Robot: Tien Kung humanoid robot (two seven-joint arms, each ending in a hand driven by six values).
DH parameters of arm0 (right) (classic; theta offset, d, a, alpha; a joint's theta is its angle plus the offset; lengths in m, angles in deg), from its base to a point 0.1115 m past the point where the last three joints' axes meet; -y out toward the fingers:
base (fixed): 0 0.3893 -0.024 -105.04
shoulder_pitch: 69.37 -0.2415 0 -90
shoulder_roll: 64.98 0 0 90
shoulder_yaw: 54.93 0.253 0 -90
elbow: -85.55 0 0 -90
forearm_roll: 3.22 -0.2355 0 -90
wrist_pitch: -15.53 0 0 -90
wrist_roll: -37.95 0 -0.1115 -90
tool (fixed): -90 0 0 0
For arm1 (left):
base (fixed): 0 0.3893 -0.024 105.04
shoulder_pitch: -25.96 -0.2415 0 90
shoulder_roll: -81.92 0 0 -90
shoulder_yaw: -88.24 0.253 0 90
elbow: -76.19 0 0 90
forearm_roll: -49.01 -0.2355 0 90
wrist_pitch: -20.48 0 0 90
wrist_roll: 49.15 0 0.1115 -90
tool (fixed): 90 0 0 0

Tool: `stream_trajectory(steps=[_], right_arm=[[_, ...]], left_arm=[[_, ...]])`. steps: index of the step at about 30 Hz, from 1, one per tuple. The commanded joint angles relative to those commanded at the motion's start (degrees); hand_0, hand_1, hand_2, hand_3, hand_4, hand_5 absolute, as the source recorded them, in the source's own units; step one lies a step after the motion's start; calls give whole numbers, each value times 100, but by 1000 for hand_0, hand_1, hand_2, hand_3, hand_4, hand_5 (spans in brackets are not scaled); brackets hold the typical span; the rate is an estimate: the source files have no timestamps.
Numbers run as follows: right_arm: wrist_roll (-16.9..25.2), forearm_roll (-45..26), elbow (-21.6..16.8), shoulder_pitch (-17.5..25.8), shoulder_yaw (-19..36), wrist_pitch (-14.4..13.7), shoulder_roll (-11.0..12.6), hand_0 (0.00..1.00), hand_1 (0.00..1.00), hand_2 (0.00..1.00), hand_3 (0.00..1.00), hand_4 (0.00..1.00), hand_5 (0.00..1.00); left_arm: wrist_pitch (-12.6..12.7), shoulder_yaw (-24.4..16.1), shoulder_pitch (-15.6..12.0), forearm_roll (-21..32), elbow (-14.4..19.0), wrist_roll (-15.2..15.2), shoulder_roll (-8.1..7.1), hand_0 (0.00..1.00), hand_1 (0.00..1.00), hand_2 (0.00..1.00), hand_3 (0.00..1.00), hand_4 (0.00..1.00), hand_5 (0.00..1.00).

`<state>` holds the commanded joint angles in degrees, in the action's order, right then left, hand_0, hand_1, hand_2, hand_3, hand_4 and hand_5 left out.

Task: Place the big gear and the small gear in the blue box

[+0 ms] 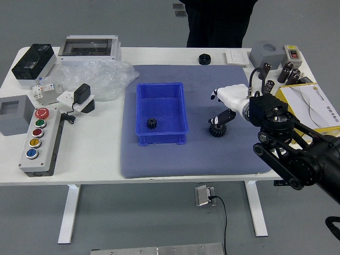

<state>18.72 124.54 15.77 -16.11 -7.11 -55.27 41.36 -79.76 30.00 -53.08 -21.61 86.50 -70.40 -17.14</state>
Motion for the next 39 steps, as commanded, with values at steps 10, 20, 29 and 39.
stream_trajectory(steps=[10, 20, 29, 39], right_arm=[[-22, -33, 42, 83, -175, 85, -16, 660, 602, 723, 724, 831, 432], [-22, -35, 139, 106, -240, 77, -33, 663, 606, 718, 712, 812, 392], [-13, -26, 264, 115, -260, 52, -89, 664, 605, 713, 707, 807, 392], [-8, -35, 388, 124, -306, 27, -153, 664, 601, 707, 701, 801, 387]], left_arm=[[4, -7, 1, 5, 0, 1, 0, 827, 786, 777, 759, 666, 376], [6, 1, 6, 16, 0, 0, 8, 827, 786, 777, 759, 666, 376], [7, 8, 32, 24, 0, 6, 15, 826, 786, 777, 759, 666, 376], [7, 14, 46, 32, 0, 7, 20, 826, 786, 777, 760, 666, 375]])
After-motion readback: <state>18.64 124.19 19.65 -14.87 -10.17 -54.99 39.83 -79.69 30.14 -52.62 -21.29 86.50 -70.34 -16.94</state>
